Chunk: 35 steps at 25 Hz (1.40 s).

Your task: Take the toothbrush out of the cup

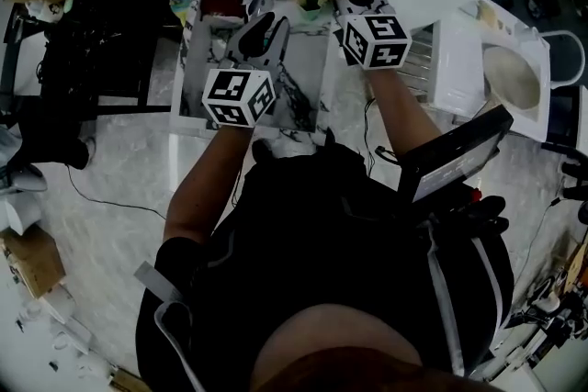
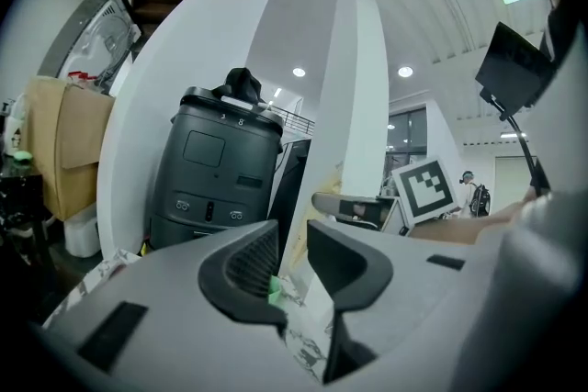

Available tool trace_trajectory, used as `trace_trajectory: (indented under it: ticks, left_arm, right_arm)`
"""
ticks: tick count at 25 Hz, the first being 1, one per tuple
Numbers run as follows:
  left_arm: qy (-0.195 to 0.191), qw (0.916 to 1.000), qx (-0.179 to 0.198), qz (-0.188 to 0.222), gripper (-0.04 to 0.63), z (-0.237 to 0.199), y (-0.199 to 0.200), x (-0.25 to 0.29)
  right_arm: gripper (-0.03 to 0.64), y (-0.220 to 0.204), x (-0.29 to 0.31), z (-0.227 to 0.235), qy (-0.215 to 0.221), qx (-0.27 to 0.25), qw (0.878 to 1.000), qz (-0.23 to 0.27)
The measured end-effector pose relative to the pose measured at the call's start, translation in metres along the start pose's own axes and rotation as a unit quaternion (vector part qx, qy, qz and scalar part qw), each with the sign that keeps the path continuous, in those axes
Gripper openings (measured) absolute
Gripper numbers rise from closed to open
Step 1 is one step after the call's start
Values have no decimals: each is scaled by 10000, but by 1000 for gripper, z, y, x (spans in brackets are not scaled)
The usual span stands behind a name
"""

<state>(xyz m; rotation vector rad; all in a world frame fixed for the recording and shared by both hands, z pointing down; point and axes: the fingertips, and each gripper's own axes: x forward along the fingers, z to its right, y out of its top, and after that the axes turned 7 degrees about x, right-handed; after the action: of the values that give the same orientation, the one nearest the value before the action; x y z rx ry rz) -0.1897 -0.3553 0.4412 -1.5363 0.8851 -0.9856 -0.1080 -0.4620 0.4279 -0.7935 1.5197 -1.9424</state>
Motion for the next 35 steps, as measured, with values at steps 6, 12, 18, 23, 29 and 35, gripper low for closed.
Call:
trace_trajectory:
  ticks: [6, 12, 18, 23, 29, 35]
  left_arm:
    - [-121, 9998, -8, 150, 55, 7, 9, -18]
    - [-300, 9993, 33, 240, 21, 14, 16, -30]
    - [-280, 9994, -60, 197, 8, 11, 15, -32]
    - [-303, 9994, -47, 152, 8, 10, 11, -25]
    - [-215, 9997, 117, -8, 9, 7, -2, -5]
    - [-162, 9994, 26, -299, 97, -4, -25, 34]
  right_arm:
    - [46, 20, -40, -21, -104, 21, 9997, 203]
    - [46, 34, -76, -41, -157, -29, 9991, 395]
    - [46, 37, -99, -50, -237, 42, 9985, 497]
    - [46, 34, -104, -48, -294, 18, 9985, 452]
    - [46, 34, -105, -41, -320, 33, 9985, 451]
    - [46, 31, -99, -22, -380, 94, 9984, 412]
